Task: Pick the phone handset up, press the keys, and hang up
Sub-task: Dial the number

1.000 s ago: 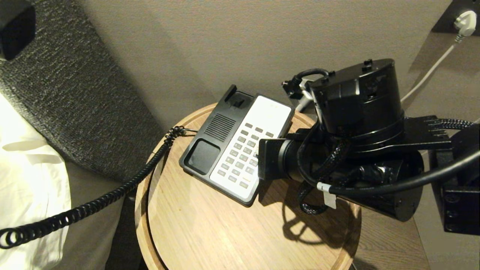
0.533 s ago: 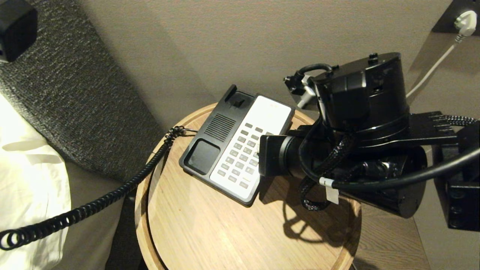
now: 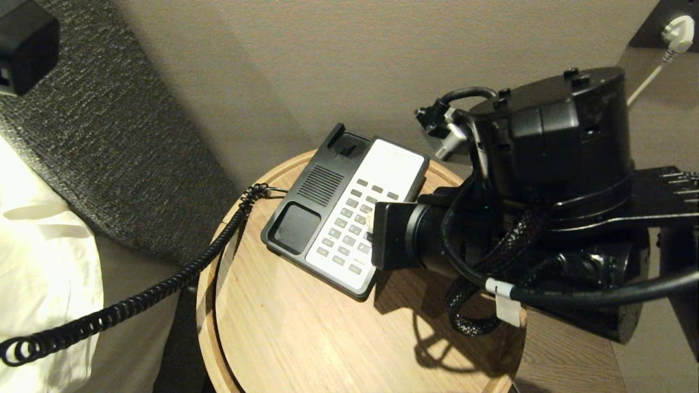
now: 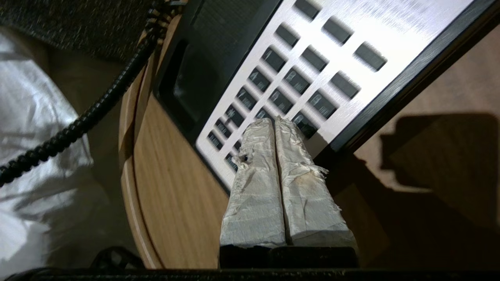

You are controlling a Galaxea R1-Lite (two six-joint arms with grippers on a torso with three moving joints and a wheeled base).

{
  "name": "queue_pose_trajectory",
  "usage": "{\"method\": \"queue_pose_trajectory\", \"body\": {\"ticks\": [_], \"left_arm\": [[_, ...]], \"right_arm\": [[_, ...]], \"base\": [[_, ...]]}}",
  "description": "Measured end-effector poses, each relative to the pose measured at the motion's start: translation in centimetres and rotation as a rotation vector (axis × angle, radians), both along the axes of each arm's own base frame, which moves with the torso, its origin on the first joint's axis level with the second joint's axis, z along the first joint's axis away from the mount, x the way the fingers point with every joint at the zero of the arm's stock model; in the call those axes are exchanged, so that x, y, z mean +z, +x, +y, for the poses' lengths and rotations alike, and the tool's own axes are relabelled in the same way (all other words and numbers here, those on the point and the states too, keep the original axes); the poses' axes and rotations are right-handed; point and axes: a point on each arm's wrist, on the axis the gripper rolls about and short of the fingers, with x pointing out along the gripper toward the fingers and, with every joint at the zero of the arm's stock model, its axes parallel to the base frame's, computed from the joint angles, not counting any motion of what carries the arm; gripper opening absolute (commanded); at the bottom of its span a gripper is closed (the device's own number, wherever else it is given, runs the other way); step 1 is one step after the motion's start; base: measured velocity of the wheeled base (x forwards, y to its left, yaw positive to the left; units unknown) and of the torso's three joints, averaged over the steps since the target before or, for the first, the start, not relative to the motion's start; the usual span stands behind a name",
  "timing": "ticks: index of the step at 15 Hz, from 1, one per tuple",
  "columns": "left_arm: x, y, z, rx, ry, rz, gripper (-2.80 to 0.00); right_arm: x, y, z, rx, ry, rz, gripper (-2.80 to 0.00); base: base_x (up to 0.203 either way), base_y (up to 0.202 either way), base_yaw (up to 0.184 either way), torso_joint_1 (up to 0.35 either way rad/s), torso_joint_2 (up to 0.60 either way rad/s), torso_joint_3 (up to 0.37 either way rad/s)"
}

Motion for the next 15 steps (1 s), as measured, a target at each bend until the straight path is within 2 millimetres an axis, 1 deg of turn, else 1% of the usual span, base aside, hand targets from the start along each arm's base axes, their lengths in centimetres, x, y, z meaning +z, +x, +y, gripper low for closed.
{"method": "queue_pose_trajectory", "body": {"ticks": [5, 10, 15], "left_arm": [[0.0, -0.1, 0.1, -0.003, -0.001, -0.002, -2.8], [0.0, -0.1, 0.1, -0.001, -0.002, -0.002, -2.8], [-0.1, -0.1, 0.1, -0.001, 0.0, 0.0, -2.8]], "right_arm": [[-1.2, -1.2, 0.7, 0.044, -0.041, 0.026, -2.8], [-1.7, -1.3, 0.8, 0.038, -0.069, 0.027, -2.8], [-1.6, -0.9, 0.8, 0.024, -0.066, 0.019, -2.8]], "base": [[0.0, 0.0, 0.0, 0.0, 0.0, 0.0], [0.0, 0.0, 0.0, 0.0, 0.0, 0.0], [0.0, 0.0, 0.0, 0.0, 0.0, 0.0]]}}
